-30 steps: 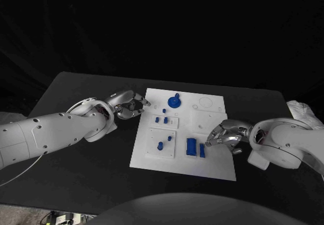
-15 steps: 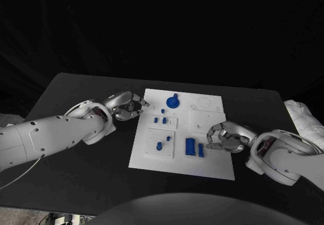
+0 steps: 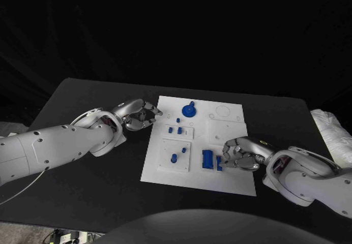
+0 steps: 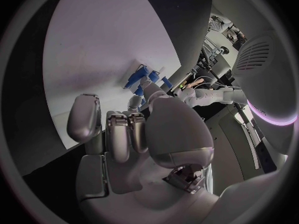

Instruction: Assemble the parts on the task board

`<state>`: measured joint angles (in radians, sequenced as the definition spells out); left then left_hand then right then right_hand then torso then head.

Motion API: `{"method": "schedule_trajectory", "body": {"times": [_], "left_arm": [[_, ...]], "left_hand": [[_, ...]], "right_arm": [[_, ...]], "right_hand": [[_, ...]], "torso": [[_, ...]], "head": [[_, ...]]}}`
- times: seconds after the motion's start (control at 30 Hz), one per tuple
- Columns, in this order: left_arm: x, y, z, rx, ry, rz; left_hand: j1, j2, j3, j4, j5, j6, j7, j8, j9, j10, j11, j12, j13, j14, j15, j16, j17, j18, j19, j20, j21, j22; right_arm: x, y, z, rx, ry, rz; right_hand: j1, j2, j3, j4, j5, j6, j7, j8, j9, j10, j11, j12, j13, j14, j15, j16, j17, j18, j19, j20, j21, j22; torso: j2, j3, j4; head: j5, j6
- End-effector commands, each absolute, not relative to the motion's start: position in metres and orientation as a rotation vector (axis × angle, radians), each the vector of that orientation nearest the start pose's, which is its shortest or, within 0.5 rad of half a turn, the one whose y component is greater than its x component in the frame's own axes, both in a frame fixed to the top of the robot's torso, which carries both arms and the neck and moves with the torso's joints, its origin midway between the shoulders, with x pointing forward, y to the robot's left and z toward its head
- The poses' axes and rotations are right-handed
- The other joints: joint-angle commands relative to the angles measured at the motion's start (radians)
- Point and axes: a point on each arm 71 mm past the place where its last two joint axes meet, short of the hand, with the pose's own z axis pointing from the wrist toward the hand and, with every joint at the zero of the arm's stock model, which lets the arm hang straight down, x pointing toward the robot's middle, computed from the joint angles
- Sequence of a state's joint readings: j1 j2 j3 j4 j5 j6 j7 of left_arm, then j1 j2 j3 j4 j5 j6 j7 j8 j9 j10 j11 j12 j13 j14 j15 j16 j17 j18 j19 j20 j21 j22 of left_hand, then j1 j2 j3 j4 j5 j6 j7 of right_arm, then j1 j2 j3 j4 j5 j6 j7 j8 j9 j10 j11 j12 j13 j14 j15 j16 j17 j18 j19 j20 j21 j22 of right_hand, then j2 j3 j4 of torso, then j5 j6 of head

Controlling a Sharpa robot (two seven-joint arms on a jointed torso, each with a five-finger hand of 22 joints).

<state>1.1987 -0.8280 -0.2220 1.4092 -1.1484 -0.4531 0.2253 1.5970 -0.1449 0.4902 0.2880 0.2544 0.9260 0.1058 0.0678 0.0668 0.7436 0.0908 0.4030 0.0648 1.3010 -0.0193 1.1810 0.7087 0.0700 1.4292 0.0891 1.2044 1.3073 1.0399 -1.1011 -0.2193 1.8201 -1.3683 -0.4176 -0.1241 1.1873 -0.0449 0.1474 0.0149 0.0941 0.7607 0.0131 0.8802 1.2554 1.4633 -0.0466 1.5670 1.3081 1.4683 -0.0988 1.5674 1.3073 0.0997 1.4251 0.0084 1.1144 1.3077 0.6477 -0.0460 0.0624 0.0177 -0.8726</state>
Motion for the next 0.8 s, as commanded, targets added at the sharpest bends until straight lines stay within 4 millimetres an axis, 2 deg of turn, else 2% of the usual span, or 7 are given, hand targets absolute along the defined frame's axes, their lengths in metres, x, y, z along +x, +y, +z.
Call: {"method": "schedule_trajectory", "body": {"times": [0.03,0.17,0.3,0.4,0.5,0.57,0.8], "left_arm": [[0.4738,0.2205,-0.2402,0.040,1.665,-0.892],[0.4738,0.2202,-0.2403,0.040,1.666,-0.892],[0.4738,0.2205,-0.2403,0.040,1.667,-0.891],[0.4739,0.2206,-0.2404,0.040,1.667,-0.891],[0.4740,0.2203,-0.2405,0.040,1.669,-0.891],[0.4740,0.2200,-0.2406,0.041,1.670,-0.892],[0.4742,0.2200,-0.2409,0.040,1.672,-0.891]], "left_hand": [[0.000,-0.010,0.007,0.000,0.003,0.002,0.006,0.005,0.002,0.008,-0.002,-0.006,0.002,-0.003,0.003,0.002,-0.005,0.006,-0.001,0.002,-0.002,0.164],[-0.001,-0.011,0.008,0.000,0.003,0.003,0.006,0.005,0.002,0.009,-0.002,-0.006,0.002,-0.004,0.003,0.001,-0.008,0.006,-0.002,0.002,-0.003,0.163],[-0.001,-0.012,0.010,0.000,0.003,0.003,0.006,0.005,0.002,0.010,-0.001,-0.006,0.002,-0.007,0.004,-0.004,-0.017,0.007,-0.004,0.002,-0.006,0.162],[-0.002,-0.013,0.012,-0.001,0.003,0.004,0.007,0.005,0.002,0.012,-0.001,-0.006,0.002,-0.011,0.004,-0.008,-0.025,0.008,-0.005,0.002,-0.009,0.162],[-0.002,-0.013,0.012,-0.001,0.003,0.004,0.007,0.005,0.002,0.012,-0.001,-0.006,0.002,-0.011,0.004,-0.008,-0.025,0.008,-0.005,0.002,-0.010,0.161],[-0.002,-0.014,0.014,-0.001,0.003,0.004,0.007,0.005,0.001,0.012,0.000,-0.007,0.001,-0.013,0.004,-0.011,-0.029,0.008,-0.006,0.002,-0.011,0.161],[-0.002,-0.015,0.016,-0.001,0.003,0.004,0.007,0.004,0.001,0.013,0.000,-0.007,0.001,-0.016,0.004,-0.014,-0.034,0.008,-0.007,0.003,-0.013,0.161]], "right_arm": [[0.3564,-0.2372,-0.2822,-0.040,1.951,0.677],[0.3561,-0.2362,-0.2858,-0.057,1.975,0.662],[0.3553,-0.2361,-0.2885,-0.076,1.997,0.649],[0.3546,-0.2358,-0.2896,-0.085,2.009,0.646],[0.3540,-0.2352,-0.2906,-0.094,2.021,0.646],[0.3535,-0.2345,-0.2912,-0.099,2.030,0.646],[0.3532,-0.2344,-0.2922,-0.089,2.044,0.648]], "right_hand": [[-0.010,-0.002,-0.006,0.015,-0.009,-0.032,0.002,-0.022,-0.009,0.107,-0.004,0.004,0.263,0.102,-0.004,0.003,0.263,-0.008,-0.014,0.003,-0.023,0.142],[-0.016,-0.012,-0.024,0.040,-0.032,-0.052,0.011,-0.034,-0.012,0.107,0.006,0.004,0.263,0.102,0.006,0.003,0.263,-0.008,-0.025,0.011,-0.032,0.141],[-0.024,-0.040,-0.050,0.099,-0.044,-0.087,0.037,-0.059,-0.026,0.107,0.031,0.004,0.263,0.102,0.032,0.003,0.263,-0.019,-0.031,0.035,0.015,0.153],[-0.019,-0.056,-0.056,0.125,-0.045,-0.097,0.047,-0.067,-0.032,0.107,0.040,0.004,0.263,0.102,0.043,0.003,0.263,-0.023,-0.030,0.043,0.049,0.160],[0.001,-0.055,-0.050,0.139,-0.035,-0.100,0.054,-0.071,-0.038,0.107,0.046,0.004,0.263,0.102,0.053,0.003,0.263,-0.032,-0.011,0.048,0.113,0.173],[0.015,-0.057,-0.048,0.146,-0.002,-0.101,0.058,-0.073,-0.042,0.107,0.049,0.004,0.263,0.102,0.057,0.003,0.263,-0.038,0.000,0.055,0.154,0.181],[0.018,-0.053,-0.046,0.161,0.008,-0.102,0.059,-0.074,-0.047,0.107,0.054,0.004,0.263,0.102,0.060,0.003,0.263,-0.041,0.005,0.060,0.181,0.186]], "torso": [[-0.001,0.0001,0.0001],[0.000,0.0001,-0.0001],[0.000,0.0003,-0.0003],[0.000,0.0000,-0.0009],[0.000,0.0004,-0.0006],[0.000,0.0003,-0.0007],[-0.001,0.0003,-0.0008]], "head": [[-0.001,0.000],[0.000,0.000],[0.001,0.000],[0.001,0.000],[0.000,0.000],[0.000,0.000],[0.000,0.000]]}}
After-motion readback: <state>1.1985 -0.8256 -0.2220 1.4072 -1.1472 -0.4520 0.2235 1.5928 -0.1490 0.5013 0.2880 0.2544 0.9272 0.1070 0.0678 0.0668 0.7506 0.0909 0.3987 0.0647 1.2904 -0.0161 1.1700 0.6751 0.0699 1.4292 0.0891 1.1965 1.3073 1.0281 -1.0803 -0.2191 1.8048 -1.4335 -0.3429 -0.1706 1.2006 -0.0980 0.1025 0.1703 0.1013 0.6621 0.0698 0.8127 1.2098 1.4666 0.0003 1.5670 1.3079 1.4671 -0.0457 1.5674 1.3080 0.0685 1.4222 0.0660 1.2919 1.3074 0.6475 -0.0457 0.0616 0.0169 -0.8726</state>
